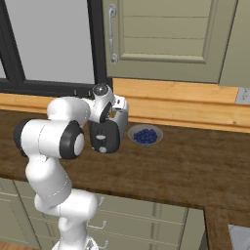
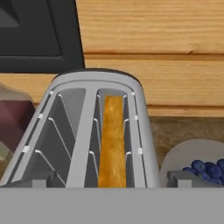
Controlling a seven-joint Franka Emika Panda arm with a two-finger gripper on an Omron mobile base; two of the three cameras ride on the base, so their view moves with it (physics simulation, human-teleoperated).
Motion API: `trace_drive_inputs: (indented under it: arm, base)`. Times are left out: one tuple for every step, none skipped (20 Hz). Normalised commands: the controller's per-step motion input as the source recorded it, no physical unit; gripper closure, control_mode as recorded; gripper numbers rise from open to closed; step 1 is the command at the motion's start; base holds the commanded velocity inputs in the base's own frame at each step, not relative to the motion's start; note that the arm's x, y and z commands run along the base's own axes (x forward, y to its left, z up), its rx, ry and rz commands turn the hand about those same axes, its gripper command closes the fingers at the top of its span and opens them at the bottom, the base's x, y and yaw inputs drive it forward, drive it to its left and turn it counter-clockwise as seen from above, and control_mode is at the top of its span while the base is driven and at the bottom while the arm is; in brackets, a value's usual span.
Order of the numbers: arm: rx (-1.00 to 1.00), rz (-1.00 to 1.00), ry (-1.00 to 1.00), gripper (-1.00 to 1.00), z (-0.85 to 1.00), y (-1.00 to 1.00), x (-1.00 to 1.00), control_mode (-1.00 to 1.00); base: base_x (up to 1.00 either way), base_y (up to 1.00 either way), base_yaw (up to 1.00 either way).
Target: Start the toaster. Once the lever pops up, take the bread to the plate on the dining counter.
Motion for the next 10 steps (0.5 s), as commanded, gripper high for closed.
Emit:
trace_drive_inputs:
  arm:
    - [0.0, 0.0, 0.0, -1.0, -0.05, 0.0, 0.15, -1.0]
    - [0.0, 0.0, 0.0, -1.0, -0.04, 0.0, 0.12, -1.0]
    - [0.01, 0.0, 0.0, -1.0, -0.05, 0.0, 0.02, -1.0]
    - [0.01, 0.0, 0.0, -1.0, -0.07, 0.0, 0.0, -1.0]
    - [0.01, 0.0, 0.0, -1.0, -0.1, 0.0, 0.0, -1.0]
    - [0.0, 0.0, 0.0, -1.0, -0.12, 0.0, 0.0, -1.0]
    - [0.0, 0.0, 0.0, -1.0, -0.11, 0.0, 0.0, -1.0]
    - [0.0, 0.0, 0.0, -1.0, -0.09, 0.0, 0.0, -1.0]
    - [0.0, 0.0, 0.0, -1.0, -0.07, 0.0, 0.0, -1.0]
    - [0.0, 0.0, 0.0, -1.0, -0.04, 0.0, 0.0, -1.0]
  base:
    - [0.0, 0.0, 0.0]
    - [0.0, 0.0, 0.0]
    - [0.0, 0.0, 0.0]
    - [0.0, 0.0, 0.0]
    - [0.0, 0.0, 0.0]
    - [0.0, 0.0, 0.0]
    - [0.0, 0.0, 0.0]
    - [0.0, 0.0, 0.0]
    - [0.0, 0.0, 0.0]
    - [0.0, 0.0, 0.0]
